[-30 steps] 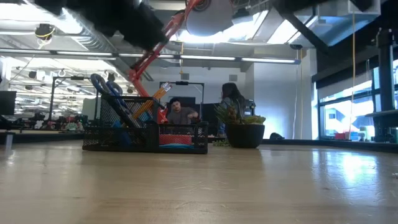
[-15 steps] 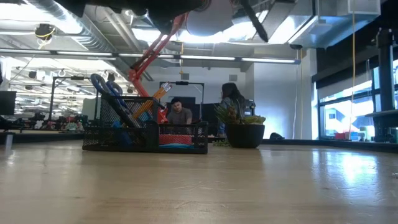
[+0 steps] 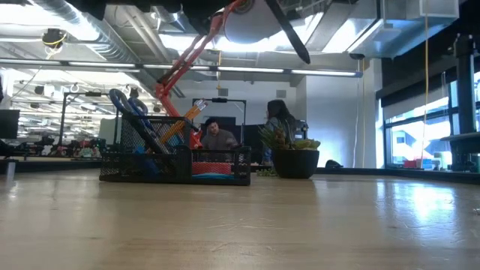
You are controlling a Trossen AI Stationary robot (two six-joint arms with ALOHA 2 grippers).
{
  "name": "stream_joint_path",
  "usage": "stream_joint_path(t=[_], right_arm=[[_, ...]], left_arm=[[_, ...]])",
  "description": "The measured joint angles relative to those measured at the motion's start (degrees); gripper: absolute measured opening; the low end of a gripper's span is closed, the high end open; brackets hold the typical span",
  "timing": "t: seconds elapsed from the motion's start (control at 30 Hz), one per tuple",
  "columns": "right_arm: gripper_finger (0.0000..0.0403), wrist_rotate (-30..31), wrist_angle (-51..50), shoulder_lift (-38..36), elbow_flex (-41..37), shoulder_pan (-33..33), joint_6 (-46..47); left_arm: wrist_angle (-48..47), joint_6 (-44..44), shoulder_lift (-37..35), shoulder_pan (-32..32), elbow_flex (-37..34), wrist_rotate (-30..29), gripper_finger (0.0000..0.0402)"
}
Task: Pick and place office supplies into organizer
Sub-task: Put the black pen into the black desk organizer
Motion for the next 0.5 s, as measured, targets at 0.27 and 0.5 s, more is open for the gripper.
stream_joint_path(t=[0.27,0.5], right_arm=[[0.0057,-1.42,5.17,-0.01,-0.01,0.0,-6.03],[0.0057,-2.5,5.78,-0.01,0.01,-0.25,-7.23]], left_arm=[[0.0,-1.83,0.0,1.68,0.0,-0.19,0.0148],[0.01,-1.99,0.0,1.99,0.0,0.2,0.0145]])
